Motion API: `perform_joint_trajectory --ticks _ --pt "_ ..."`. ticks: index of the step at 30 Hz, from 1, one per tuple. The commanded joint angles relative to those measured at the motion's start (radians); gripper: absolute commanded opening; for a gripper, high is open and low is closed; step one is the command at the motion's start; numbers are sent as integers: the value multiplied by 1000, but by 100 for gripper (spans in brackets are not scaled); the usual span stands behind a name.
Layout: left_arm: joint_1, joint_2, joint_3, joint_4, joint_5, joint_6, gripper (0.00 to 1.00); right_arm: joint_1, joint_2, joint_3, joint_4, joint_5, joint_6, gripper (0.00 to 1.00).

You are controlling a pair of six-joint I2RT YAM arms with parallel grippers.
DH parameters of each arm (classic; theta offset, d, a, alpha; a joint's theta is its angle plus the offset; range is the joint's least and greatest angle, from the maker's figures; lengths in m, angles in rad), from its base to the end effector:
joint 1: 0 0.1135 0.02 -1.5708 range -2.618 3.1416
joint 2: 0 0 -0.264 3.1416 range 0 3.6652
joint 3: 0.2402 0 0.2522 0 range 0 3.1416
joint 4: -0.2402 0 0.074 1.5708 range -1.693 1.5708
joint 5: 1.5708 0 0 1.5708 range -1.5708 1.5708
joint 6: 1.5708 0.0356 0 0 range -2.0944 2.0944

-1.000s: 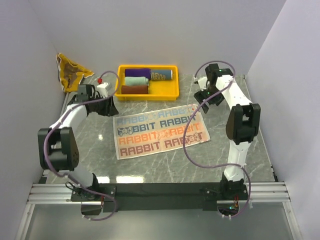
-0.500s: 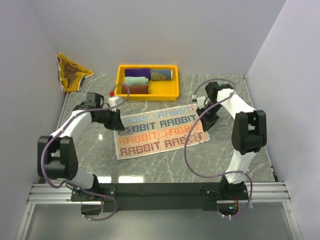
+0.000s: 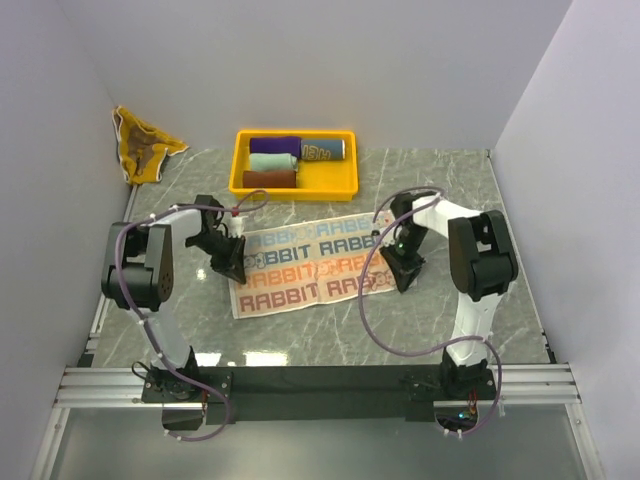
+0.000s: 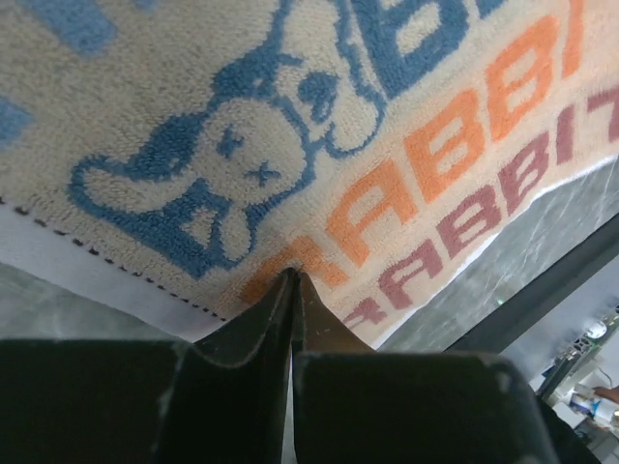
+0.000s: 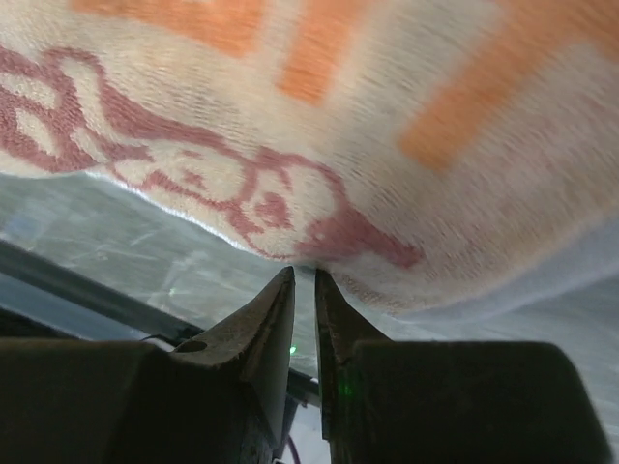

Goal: Roll the towels
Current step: Flatten the towel

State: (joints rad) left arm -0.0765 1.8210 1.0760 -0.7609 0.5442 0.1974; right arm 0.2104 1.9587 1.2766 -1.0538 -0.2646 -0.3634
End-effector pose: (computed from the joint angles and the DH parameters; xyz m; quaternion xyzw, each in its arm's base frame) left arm 0.3106 -0.0423 0.1431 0.1401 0.9525 -0.2662 0.0474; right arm 0.3208 0.0780 0.1431 0.2691 -0.9506 -0.1373 0.0714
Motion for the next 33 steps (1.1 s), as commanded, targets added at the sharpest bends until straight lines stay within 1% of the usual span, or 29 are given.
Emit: perform_joint_trajectory --ticks 1,4,5,6,7,8,10,11,13,14,16,17,19,20,21,23,27,30,33 --pt "10 49 68 -11 -95 33 9 81 -38 -46 26 -44 29 21" --pt "29 81 119 21 -147 46 9 110 -66 -89 31 -82 34 19" --pt "38 90 162 23 -165 51 10 119 -82 -97 23 -100 35 19" --pt "43 115 186 11 -167 65 11 118 -93 -106 17 -123 34 19" --pt "46 124 237 0 -170 72 12 118 -119 -106 2 -124 31 19" --pt "46 126 255 -9 -171 80 13 116 -135 -106 -2 -116 30 19" --pt "49 100 277 -44 -146 122 18 101 -194 -103 -3 -91 34 19" --pt "53 80 272 -58 -101 137 20 80 -211 -91 -6 -91 40 20" --pt "52 17 240 -102 -55 181 24 58 -250 -76 -14 -94 46 22" --pt "52 -5 224 -113 -35 192 24 47 -259 -66 -14 -90 49 24" --pt "53 -66 158 -127 0 212 27 49 -274 -71 4 -73 66 30" --pt "55 -83 132 -126 3 211 27 50 -274 -78 11 -71 73 35" --pt "55 -120 64 -121 0 201 29 53 -256 -83 21 -68 87 35" --pt "55 -127 43 -97 -13 189 28 55 -248 -89 26 -67 92 33" --pt "55 -138 24 -84 -36 153 25 60 -242 -94 32 -62 96 32" --pt "60 -146 -16 -80 -35 158 22 66 -225 -114 57 -44 109 30" --pt "66 -160 -71 -37 -84 123 19 84 -187 -154 93 51 127 27" --pt "67 -135 -94 -5 -185 103 16 86 -156 -175 120 96 138 26" --pt "73 -121 -111 17 -268 96 15 86 -124 -186 149 174 147 26"
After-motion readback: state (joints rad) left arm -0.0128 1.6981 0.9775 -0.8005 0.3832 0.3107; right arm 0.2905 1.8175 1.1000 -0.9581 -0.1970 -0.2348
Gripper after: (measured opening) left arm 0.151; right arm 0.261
